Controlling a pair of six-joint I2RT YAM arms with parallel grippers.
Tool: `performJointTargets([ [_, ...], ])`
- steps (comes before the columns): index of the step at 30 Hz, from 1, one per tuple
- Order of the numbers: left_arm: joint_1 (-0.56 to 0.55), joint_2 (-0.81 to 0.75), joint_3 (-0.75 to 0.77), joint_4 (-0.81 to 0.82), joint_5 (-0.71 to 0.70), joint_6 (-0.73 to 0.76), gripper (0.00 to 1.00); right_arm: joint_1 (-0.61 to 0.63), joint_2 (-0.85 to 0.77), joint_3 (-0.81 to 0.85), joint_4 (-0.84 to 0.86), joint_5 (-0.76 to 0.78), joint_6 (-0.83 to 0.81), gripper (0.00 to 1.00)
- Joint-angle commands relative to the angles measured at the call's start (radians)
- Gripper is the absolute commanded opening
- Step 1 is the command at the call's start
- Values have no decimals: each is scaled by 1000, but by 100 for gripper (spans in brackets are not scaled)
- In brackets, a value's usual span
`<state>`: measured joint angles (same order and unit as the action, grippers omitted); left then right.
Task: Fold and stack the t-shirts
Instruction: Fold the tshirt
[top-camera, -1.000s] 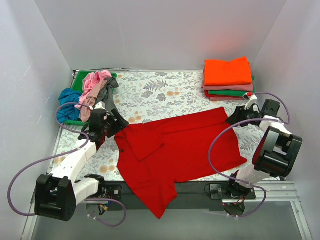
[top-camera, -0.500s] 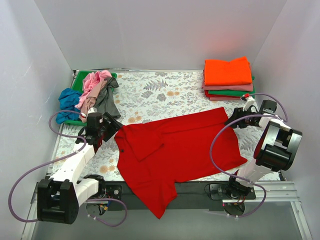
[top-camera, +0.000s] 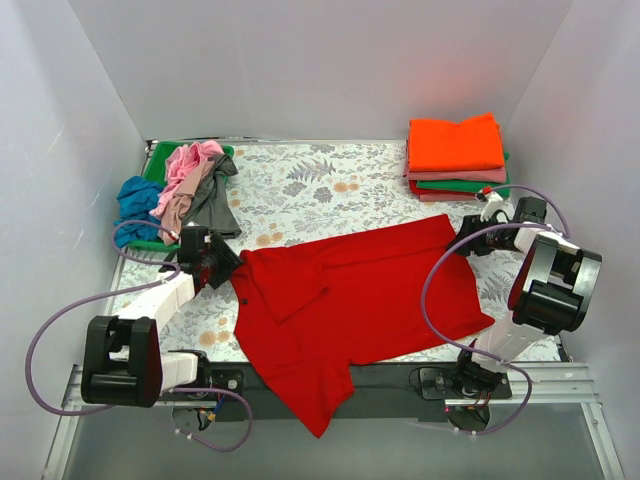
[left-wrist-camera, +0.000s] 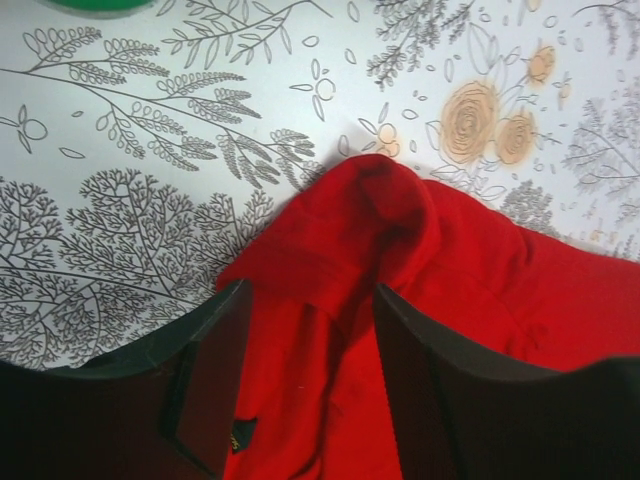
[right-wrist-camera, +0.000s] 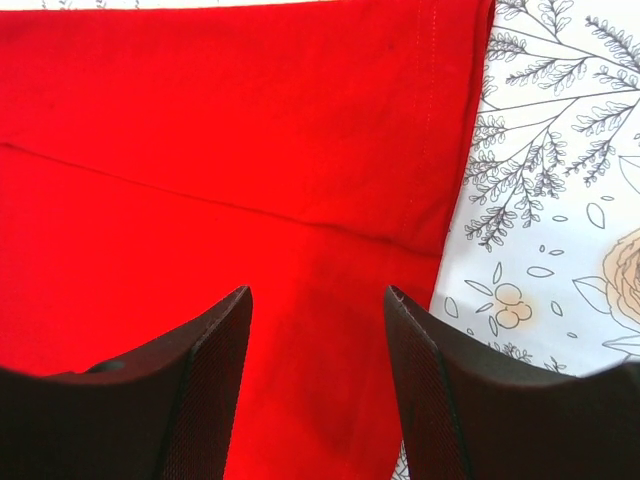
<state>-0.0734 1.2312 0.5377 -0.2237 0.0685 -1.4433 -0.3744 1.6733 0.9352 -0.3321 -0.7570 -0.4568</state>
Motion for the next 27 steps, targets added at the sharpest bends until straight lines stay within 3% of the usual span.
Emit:
performJointTargets([
  [1,7,20,30,23,-55,30,49,14,14,45,-16,16,-13,62],
  [5,7,39,31,15,-56,41,41,14,20,57,-16,22,-11,63],
  [13,7,82,30,15,-47,46,41,15,29,73,-22,28,-8,62],
  [23,7,109,36,-2,-56,43,15,17,118,186,-44,62,4,62],
  [27,7,100,36,-2,-56,40,10,23,166,240,-53,81,9,62],
])
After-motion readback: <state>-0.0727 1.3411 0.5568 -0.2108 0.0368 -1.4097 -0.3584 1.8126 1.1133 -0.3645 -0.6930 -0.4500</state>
